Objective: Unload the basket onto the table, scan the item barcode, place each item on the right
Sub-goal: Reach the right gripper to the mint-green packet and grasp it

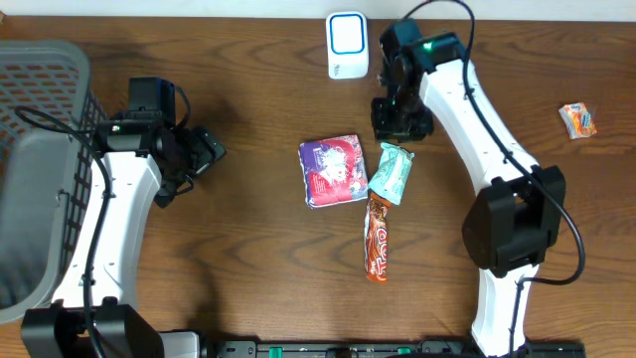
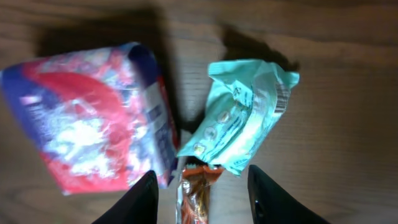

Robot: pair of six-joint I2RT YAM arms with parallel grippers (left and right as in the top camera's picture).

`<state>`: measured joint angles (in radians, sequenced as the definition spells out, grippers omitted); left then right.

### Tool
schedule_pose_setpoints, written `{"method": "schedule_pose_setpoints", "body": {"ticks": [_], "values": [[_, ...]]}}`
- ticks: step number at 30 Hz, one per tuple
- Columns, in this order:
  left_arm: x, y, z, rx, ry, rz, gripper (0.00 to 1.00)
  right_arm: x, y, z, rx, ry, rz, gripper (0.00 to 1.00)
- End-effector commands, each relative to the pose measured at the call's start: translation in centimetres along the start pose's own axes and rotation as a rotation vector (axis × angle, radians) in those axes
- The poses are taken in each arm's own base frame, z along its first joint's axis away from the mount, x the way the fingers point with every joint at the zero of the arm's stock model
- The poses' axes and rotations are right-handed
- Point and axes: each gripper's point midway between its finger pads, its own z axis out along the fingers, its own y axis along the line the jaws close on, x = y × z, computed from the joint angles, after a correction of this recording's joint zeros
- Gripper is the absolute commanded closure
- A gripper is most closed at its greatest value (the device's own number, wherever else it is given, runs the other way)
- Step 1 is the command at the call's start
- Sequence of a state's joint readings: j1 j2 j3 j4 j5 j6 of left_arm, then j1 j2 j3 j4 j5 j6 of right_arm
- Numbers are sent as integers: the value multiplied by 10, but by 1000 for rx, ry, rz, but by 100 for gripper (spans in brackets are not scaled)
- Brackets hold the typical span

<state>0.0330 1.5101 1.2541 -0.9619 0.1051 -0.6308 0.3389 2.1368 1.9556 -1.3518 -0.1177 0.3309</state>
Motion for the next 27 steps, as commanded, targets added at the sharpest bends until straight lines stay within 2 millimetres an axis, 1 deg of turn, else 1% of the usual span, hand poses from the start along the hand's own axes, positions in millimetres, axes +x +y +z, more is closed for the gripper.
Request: {"method": "schedule_pose_setpoints", "body": {"ticks": [1,5,8,10,12,13,14,17,18,23,25,27], "values": [[-2,3,-1,-8,-8,1,2,11,-5,17,29,34,74,55],[-2,3,-1,-8,-8,1,2,17,-7,32,37,53,99,43],[-2,3,-1,-8,-8,1,2,21,-9,40,53,60,125,40],[-2,3,-1,-8,-8,1,2,23,-20,44,112,55,167,42],[-2,3,-1,-8,-8,1,2,24,-32,47,179,41,202,50],[-2,3,-1,-8,-8,1,2,23,-35,51,189,31,206,60],[-2,3,-1,-8,-8,1,2,21,-35,54,186,24,205,66],[-2,3,-1,-8,-8,1,2,17,-34,60,175,3,205,96],[-2,3,-1,-8,-8,1,2,15,-33,61,172,-4,204,99],[-2,3,-1,-8,-8,1,2,12,-32,61,166,-17,204,99],[-2,3,-1,-8,-8,1,2,14,-33,63,170,-11,201,99],[-2,3,-1,-8,-8,1,2,18,-34,69,173,-2,198,99]]}}
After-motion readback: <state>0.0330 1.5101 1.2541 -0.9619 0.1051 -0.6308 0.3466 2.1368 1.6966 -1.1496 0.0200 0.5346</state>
